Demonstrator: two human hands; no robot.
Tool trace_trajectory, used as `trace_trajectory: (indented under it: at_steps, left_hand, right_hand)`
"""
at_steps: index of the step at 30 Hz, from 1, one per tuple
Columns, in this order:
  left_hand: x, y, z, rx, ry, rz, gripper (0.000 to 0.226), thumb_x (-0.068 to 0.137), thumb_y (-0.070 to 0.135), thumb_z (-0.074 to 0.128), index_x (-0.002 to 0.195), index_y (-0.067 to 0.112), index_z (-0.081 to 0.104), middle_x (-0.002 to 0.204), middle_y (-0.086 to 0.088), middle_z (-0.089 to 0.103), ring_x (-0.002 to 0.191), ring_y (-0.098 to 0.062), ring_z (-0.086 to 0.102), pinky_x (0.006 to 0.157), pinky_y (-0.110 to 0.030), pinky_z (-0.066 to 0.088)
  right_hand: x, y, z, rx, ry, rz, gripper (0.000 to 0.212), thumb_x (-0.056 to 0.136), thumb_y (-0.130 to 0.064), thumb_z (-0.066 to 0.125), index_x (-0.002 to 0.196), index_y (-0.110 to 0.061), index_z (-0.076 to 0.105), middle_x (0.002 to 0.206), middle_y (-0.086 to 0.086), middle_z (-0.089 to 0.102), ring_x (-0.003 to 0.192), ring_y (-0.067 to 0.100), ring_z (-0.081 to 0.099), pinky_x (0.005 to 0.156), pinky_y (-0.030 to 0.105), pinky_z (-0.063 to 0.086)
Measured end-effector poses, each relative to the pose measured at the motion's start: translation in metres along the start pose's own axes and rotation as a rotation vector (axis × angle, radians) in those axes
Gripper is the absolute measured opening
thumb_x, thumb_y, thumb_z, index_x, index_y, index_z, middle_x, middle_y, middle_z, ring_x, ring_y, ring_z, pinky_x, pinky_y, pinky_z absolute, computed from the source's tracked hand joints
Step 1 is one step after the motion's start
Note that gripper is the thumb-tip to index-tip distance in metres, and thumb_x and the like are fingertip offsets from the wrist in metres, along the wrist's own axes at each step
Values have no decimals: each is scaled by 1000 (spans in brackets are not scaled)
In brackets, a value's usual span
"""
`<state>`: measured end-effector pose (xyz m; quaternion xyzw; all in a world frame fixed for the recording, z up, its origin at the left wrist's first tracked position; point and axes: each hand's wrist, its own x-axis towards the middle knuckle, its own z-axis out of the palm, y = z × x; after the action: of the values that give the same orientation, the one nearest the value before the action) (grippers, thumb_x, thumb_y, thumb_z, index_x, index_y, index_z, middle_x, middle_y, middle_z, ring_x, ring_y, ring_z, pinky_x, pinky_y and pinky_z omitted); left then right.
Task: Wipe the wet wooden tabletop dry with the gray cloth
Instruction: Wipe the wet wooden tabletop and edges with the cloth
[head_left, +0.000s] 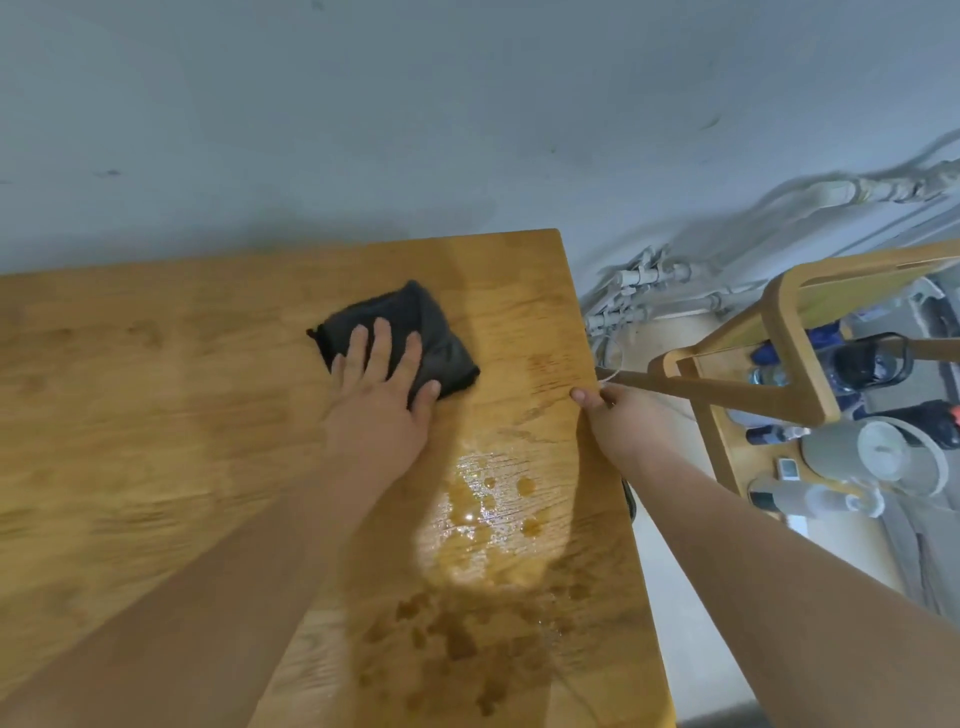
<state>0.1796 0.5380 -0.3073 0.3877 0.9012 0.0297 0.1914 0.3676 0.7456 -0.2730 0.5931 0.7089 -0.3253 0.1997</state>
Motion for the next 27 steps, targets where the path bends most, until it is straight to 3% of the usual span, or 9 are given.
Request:
trace_trajectory:
  at_steps: [5, 7, 9, 12, 15, 19, 23, 25, 27]
  left_hand:
    - [-58, -15, 17, 121, -40, 314, 62, 105, 60, 13, 161, 37, 9, 172, -1, -1, 158, -22, -9, 128, -47, 6]
    - [-56, -33, 4, 93, -57, 222, 61, 105, 61, 11, 160, 38, 4, 172, 1, -3, 157, -19, -9, 128, -45, 8]
    - [-57, -32, -2, 21, -73, -64, 61, 106, 59, 14, 162, 38, 0, 171, 2, -11, 157, -19, -12, 128, -44, 7]
    - [-84, 10, 14, -29, -51, -273, 63, 105, 58, 12, 163, 36, -3, 171, -1, -14, 157, -24, -14, 128, -47, 5]
    - [-127, 50, 38, 6, -62, -166, 62, 105, 56, 11, 162, 35, -3, 171, -1, -15, 157, -24, -16, 128, -47, 3]
    - [-139, 31, 34, 85, -104, 33, 63, 103, 61, 5, 162, 40, -1, 170, 5, -14, 155, -16, -18, 128, -44, 8]
    - [-79, 15, 10, 8, -120, -146, 61, 106, 56, 12, 162, 37, -5, 169, 3, -19, 156, -20, -17, 128, -46, 5]
    - [-58, 42, 11, -38, -85, -241, 62, 107, 53, 13, 163, 33, -6, 170, -2, -17, 157, -27, -16, 128, -49, 2]
    - [-60, 84, 30, -29, -43, -141, 62, 107, 51, 14, 163, 31, -4, 171, -6, -15, 156, -30, -17, 127, -52, 1]
  right_hand:
    - [-18, 30, 20, 121, 80, -136, 63, 90, -76, 26, 116, -30, 60, 108, 2, 68, 98, 28, 65, 85, 52, 55]
    - [-30, 39, 18, 149, 75, -206, 49, 96, -63, 36, 115, -27, 62, 107, 1, 69, 100, 28, 65, 86, 50, 55]
    - [-45, 43, 11, 173, 52, -240, 38, 101, -50, 46, 118, -22, 65, 107, -1, 70, 101, 26, 64, 86, 42, 53]
    - [-52, 54, 8, 160, -35, -264, 30, 101, -39, 54, 120, -19, 64, 107, -3, 69, 100, 21, 63, 84, 36, 50]
    - [-49, 65, 12, 69, -80, -254, 29, 100, -43, 56, 117, -20, 61, 105, -2, 68, 100, 23, 63, 90, 44, 53]
    - [-49, 65, 15, -7, -79, -201, 26, 101, -50, 51, 105, -24, 47, 96, -5, 58, 93, 21, 55, 87, 44, 52]
    - [-38, 58, 8, -49, -125, -148, 25, 99, -49, 55, 110, -26, 52, 87, -11, 55, 94, 21, 55, 92, 45, 52]
    - [-29, 55, 6, -57, -189, -124, 40, 99, -46, 57, 128, -19, 55, 101, -4, 59, 100, 22, 55, 93, 41, 50]
    - [-25, 53, 3, -74, -237, -97, 46, 99, -44, 59, 135, -16, 53, 119, 5, 63, 110, 26, 58, 96, 39, 48]
